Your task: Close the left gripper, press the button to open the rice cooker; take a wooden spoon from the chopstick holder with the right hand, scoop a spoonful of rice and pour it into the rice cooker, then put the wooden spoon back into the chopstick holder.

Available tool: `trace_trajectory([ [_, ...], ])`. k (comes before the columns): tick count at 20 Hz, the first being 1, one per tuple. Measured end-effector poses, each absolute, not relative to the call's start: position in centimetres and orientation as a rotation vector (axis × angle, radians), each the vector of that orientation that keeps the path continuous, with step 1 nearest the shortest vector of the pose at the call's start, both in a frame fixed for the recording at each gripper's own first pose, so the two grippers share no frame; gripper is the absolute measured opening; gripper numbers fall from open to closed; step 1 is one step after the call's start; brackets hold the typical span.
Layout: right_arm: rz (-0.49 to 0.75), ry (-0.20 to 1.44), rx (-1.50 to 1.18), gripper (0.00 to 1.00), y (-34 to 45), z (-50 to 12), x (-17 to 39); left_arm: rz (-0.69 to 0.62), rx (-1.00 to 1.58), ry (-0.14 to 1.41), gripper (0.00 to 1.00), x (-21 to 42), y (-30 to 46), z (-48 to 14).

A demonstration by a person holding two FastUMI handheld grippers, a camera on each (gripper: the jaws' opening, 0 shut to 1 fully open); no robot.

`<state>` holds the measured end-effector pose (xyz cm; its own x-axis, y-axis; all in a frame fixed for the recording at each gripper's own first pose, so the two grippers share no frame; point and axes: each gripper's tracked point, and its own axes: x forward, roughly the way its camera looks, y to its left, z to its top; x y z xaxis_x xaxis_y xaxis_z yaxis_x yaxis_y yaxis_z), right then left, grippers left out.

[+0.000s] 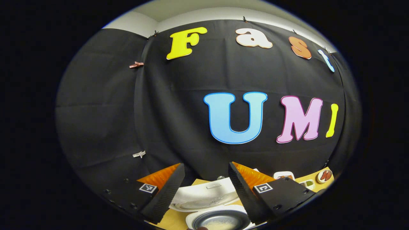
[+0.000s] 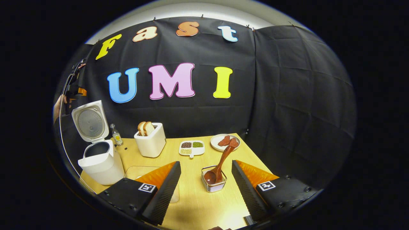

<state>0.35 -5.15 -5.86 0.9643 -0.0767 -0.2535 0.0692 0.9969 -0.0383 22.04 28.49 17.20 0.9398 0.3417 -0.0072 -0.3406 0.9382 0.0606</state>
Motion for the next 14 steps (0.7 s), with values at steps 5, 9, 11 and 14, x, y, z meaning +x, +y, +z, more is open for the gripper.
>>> trace_trajectory([
  [5, -0.079, 0.243, -0.034, 0.99, -5.4, -5.3, -0.9, 0.349, 0.004, 0.106, 0.95, 24.9, 29.5, 13.8],
  [9, -0.06, 0.271, -0.022, 0.99, -5.4, -6.2, -1.7, 0.39, -0.053, 0.134, 0.96, 24.9, 29.2, 12.5],
  [11, -0.042, 0.271, -0.027, 0.99, -5.4, -6.4, -1.9, 0.403, -0.063, 0.155, 0.98, 24.3, 28.6, 12.0],
  [14, -0.004, 0.285, -0.023, 0.99, -5.1, -7.0, -2.1, 0.413, -0.078, 0.187, 0.98, 22.5, 27.3, 11.3],
])
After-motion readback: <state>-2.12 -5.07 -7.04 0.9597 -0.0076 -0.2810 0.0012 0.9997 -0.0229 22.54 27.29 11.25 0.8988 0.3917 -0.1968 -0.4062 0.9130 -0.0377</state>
